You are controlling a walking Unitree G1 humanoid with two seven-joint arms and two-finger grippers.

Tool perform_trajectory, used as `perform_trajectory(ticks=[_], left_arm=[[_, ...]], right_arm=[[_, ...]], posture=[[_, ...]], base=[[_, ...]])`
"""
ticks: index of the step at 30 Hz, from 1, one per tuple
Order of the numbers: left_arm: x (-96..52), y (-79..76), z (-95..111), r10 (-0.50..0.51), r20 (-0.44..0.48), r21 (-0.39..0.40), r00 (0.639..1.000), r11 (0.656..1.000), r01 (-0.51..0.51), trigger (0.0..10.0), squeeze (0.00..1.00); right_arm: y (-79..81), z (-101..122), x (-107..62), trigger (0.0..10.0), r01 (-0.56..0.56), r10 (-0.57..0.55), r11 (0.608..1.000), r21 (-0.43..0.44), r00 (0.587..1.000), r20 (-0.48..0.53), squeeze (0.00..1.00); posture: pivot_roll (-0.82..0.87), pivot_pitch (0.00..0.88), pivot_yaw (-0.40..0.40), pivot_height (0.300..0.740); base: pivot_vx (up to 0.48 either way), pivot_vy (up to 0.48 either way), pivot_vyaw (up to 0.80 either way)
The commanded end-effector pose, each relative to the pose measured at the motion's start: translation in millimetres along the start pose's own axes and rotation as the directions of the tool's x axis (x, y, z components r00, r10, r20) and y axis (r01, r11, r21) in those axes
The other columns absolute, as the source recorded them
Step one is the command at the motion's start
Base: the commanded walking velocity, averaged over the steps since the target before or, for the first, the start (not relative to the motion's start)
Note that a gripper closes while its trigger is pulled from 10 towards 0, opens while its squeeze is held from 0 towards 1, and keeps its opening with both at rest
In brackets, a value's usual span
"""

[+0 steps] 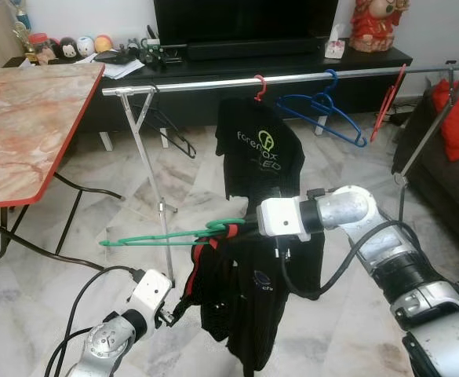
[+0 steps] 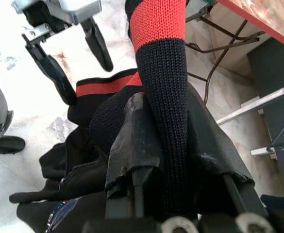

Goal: Hang hanger

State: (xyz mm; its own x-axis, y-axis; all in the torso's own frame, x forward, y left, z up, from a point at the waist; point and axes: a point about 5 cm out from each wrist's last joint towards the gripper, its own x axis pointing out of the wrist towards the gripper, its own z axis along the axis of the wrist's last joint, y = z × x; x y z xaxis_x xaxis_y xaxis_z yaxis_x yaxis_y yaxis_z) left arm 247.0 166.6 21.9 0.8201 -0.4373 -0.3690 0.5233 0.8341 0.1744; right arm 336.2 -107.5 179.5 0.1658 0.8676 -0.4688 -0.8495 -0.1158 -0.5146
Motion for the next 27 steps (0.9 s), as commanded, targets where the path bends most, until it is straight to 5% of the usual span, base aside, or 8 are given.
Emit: perform_trajectory(ticks=[1,12,13,16,17,27], left_arm=[[0.7,1.9,-1.8,0.013,-0.001,-0.006,1.000,1.000,-0.013,10.0,0.00],[5.4,-1.4,-4.0,0.020,0.032,-0.073,0.999,0.997,-0.018,10.0,0.00],[6.3,-2.1,-2.8,0.017,0.038,-0.081,0.999,0.997,-0.014,7.5,0.00],[7.9,-3.1,-1.2,0.013,0.050,-0.093,0.999,0.996,-0.008,7.5,0.00],[7.9,-3.7,-1.1,0.005,0.052,-0.096,0.999,0.995,0.000,0.0,0.00],[7.2,-3.9,0.1,-0.020,0.073,-0.121,0.997,0.992,0.029,0.0,0.00]], right_arm=[[-4.0,8.2,-3.2,0.0,0.016,-0.015,1.000,-0.022,0.999,0.028,0.00],[-3.4,13.4,1.2,0.0,0.012,-0.012,1.000,-0.010,0.999,0.040,0.00],[-1.8,13.2,2.2,0.0,0.006,-0.006,1.000,-0.005,0.999,0.044,0.00],[0.6,12.9,3.8,0.0,-0.003,0.003,1.000,0.002,0.999,0.051,0.00],[1.1,13.1,3.9,0.0,-0.005,0.005,1.000,0.004,0.999,0.052,0.00],[0.0,14.5,3.0,0.0,0.003,-0.003,1.000,0.015,0.999,0.053,0.00]], posture=[[-0.10,0.002,0.021,0.740],[-0.10,0.010,0.020,0.740],[-0.10,0.014,0.018,0.740],[-0.10,0.014,0.018,0.740],[-0.10,0.019,0.021,0.740],[-0.10,0.023,0.018,0.740]], base=[[0.000,0.000,0.00],[0.000,0.000,0.00],[0.000,0.000,0.00],[0.000,0.000,0.00],[0.000,0.000,0.00],[0.000,0.000,0.00]])
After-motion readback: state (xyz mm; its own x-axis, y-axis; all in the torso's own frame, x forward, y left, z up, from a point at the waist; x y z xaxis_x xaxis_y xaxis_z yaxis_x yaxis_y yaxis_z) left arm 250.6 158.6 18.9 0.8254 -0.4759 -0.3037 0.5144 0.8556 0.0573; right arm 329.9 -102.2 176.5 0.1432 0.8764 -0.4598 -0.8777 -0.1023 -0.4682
